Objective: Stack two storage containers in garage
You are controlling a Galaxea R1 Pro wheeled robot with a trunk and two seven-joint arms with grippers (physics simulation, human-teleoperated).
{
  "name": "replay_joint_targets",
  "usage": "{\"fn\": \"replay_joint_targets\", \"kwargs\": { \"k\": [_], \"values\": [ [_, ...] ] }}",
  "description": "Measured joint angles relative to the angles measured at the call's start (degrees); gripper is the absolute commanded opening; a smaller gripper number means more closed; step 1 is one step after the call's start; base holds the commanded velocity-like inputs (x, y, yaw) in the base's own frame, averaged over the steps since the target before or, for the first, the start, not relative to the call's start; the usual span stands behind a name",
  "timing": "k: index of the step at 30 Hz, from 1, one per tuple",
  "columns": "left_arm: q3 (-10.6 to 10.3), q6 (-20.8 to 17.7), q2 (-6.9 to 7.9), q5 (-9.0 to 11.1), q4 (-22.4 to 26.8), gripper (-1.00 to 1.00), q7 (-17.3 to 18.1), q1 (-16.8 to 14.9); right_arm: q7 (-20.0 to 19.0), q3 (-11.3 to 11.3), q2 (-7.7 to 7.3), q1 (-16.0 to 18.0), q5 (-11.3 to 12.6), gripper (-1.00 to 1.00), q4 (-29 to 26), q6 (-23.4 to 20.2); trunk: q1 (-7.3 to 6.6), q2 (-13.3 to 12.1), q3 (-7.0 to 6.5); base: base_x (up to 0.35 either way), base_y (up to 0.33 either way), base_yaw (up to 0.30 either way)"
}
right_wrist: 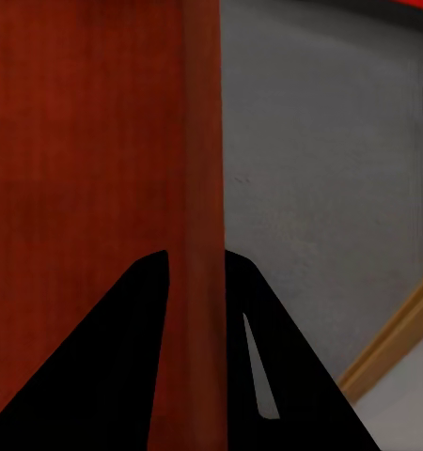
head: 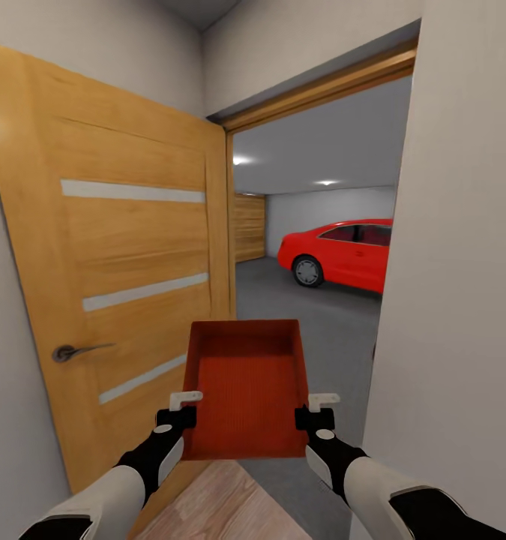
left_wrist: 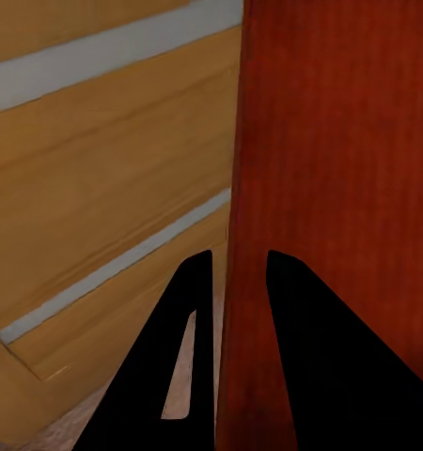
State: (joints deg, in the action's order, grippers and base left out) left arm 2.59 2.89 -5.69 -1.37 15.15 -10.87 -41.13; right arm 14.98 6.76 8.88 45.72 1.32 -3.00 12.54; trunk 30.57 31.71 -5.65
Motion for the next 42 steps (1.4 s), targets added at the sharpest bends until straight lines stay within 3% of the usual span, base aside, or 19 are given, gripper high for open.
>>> {"fn": "replay_joint_targets", "kwargs": {
  "k": [42],
  "values": [
    [-0.1,0.0,0.03,0.1,0.1,-1.00,0.0,0.0,0.0,-0.2,0.02,0.0,-0.2,-1.00,-0.1,0.1,0.00,0.0,0.00,0.247,0.263,-0.285]
  ]
}}
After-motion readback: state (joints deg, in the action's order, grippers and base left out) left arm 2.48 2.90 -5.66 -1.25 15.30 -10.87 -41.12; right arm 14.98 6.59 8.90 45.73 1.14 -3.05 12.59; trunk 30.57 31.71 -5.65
